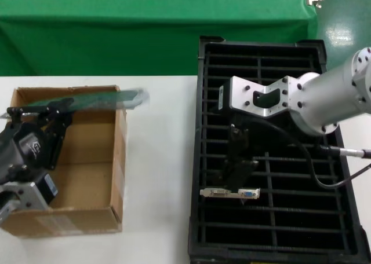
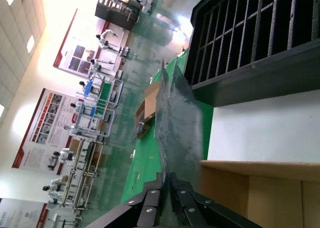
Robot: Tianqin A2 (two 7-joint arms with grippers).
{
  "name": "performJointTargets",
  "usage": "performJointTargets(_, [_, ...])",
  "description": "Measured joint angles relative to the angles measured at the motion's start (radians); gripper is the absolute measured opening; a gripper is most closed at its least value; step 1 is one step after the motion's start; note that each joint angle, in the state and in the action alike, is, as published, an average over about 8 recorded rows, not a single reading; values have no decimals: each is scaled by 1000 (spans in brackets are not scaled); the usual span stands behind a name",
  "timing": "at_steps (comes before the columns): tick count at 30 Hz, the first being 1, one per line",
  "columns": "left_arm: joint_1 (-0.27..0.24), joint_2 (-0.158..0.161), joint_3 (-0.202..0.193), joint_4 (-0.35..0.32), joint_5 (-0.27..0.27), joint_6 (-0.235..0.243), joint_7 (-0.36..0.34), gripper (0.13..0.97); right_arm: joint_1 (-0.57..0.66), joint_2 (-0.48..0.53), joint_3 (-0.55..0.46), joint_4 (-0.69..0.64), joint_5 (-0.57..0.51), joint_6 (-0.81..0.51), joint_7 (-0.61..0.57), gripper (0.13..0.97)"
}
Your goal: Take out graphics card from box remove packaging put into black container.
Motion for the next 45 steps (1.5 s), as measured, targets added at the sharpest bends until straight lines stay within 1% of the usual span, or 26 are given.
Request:
performJointTargets(4, [2,8,3,10,-21,-12,-3,184,-34,-6,23,0,16,35,-21,895])
performJointTargets(9, [5,26,10,29,-64,-37,-11,254,-105,-20,71,1,49,106,-65,947])
performJointTargets(12, [8,38,15,43,-93,-55,-16,295,-154,-29,103,1,71,156,-95,952])
performJointTargets(16, [12,54,22,62,-135,-79,-23,295,-221,-42,149,1,103,225,-137,961])
performJointTargets(24, [19,88,35,100,-218,-128,-36,471,-359,-68,241,2,168,365,-222,966])
performJointTargets(25, [20,92,37,105,-229,-135,-38,471,-376,-71,252,2,176,382,-233,966])
performJointTargets(33, [27,126,50,144,-313,-184,-52,688,-514,-97,345,3,240,523,-318,966])
performJointTargets(34, [28,130,52,149,-324,-190,-54,688,-532,-100,357,3,248,541,-329,966])
performJointTargets(42, [35,164,65,188,-408,-240,-68,847,-671,-126,449,4,313,681,-415,966])
performJointTargets(45, [38,177,70,202,-439,-258,-73,870,-723,-136,484,4,337,734,-447,966])
